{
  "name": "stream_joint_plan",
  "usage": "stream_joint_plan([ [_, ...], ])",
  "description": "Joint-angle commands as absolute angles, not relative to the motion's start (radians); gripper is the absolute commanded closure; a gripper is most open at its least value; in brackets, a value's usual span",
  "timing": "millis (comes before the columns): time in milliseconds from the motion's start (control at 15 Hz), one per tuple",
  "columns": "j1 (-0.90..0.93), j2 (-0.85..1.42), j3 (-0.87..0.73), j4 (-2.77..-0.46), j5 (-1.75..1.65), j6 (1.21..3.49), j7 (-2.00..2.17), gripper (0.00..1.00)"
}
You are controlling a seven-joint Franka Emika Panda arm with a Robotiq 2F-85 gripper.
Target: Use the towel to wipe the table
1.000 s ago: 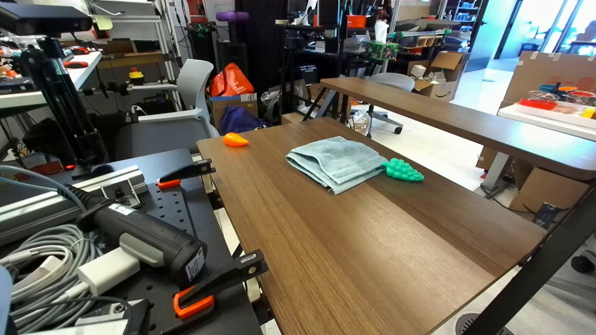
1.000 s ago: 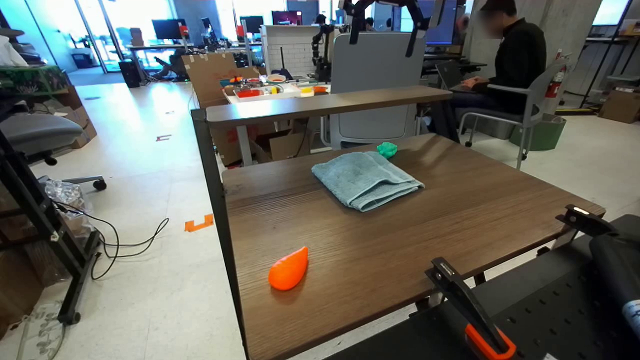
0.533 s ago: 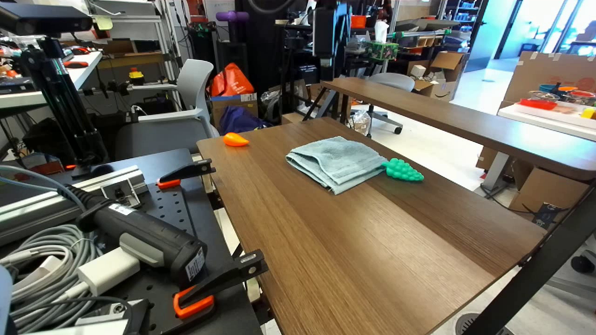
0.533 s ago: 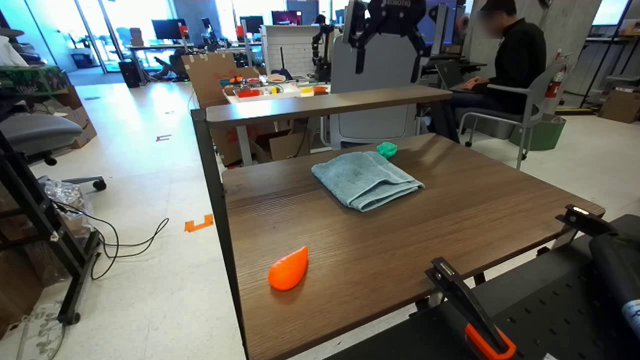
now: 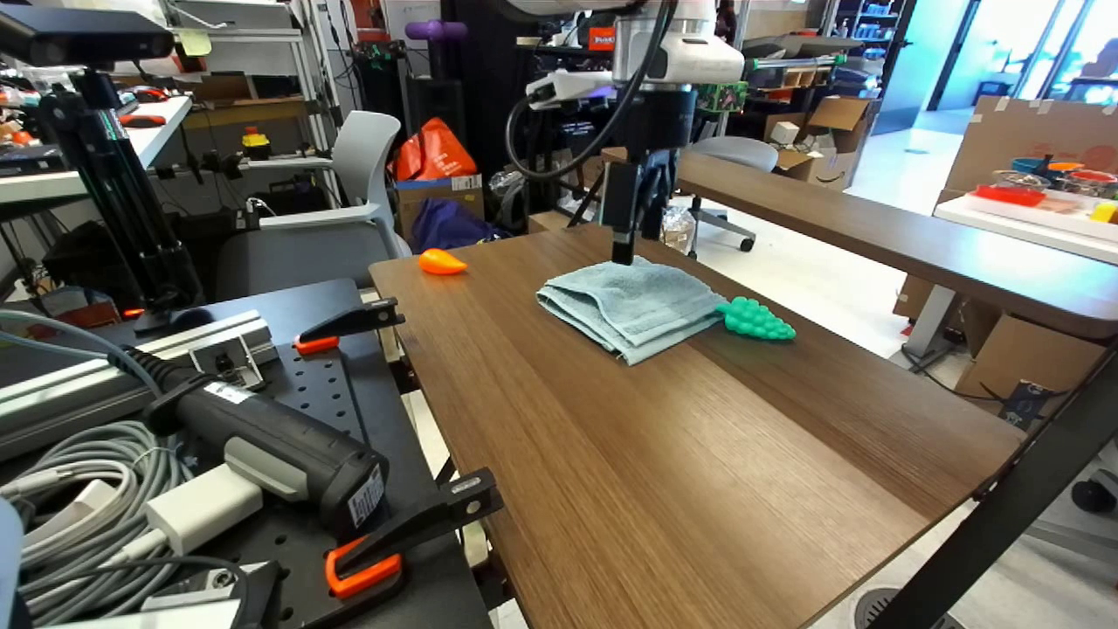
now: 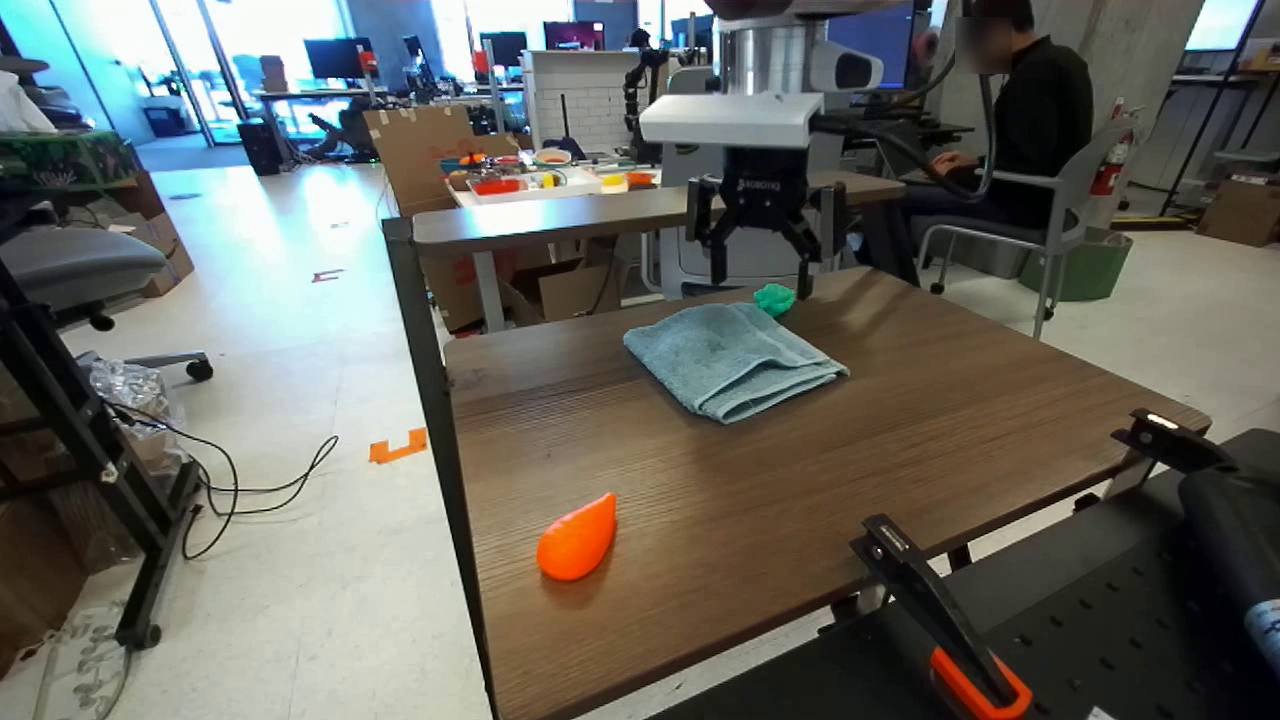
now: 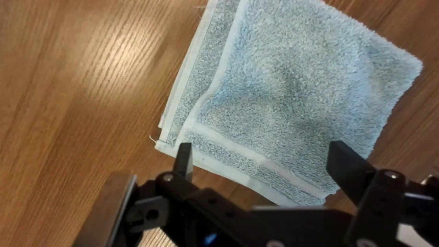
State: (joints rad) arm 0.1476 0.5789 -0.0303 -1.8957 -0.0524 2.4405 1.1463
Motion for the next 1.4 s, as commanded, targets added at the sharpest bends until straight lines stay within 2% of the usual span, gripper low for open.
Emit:
stream_joint_plan([
  [0,0.153,0.67,-0.054,-1.797,-0.021,2.438,1.141,0.0],
  [1000,0.033,0.668,0.084,-1.965,0.287,2.734,0.716,0.0],
  [1067,0.084,0.692,0.018,-1.929,0.256,2.675,0.77,0.0],
  [1333,0.077,0.689,0.043,-1.937,0.289,2.704,0.731,0.0],
])
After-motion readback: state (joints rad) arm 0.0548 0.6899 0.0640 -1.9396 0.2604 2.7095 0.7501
